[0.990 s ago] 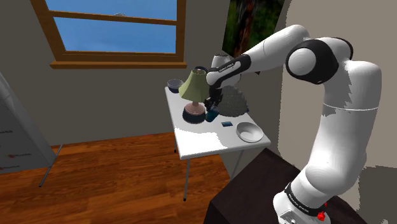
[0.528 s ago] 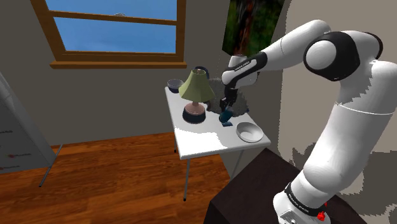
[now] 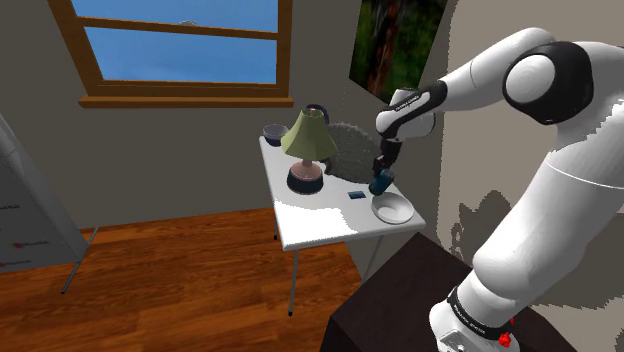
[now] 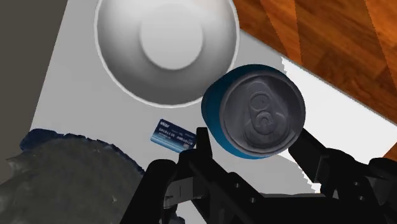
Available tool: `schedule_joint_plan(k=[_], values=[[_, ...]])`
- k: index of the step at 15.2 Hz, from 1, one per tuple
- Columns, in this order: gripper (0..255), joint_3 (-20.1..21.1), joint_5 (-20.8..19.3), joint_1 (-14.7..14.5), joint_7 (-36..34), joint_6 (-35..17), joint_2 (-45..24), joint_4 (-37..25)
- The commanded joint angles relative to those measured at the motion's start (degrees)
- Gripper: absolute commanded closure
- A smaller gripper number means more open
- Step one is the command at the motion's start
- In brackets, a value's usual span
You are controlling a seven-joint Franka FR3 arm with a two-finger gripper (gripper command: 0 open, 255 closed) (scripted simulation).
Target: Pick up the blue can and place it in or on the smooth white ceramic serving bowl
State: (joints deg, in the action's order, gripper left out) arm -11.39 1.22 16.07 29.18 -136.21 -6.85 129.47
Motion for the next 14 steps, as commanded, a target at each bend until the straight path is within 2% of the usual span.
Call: schedule_joint_plan(k=[1,7,14], values=[[255,-1.26,-0.37,1.48,2.60,0.18,1.94,1.69],[255,-5.32,-1.05,6.03,10.75,0.36,4.83,4.28],[255,-5.37,0.54,6.35,12.28,-4.21,1.35,5.53]])
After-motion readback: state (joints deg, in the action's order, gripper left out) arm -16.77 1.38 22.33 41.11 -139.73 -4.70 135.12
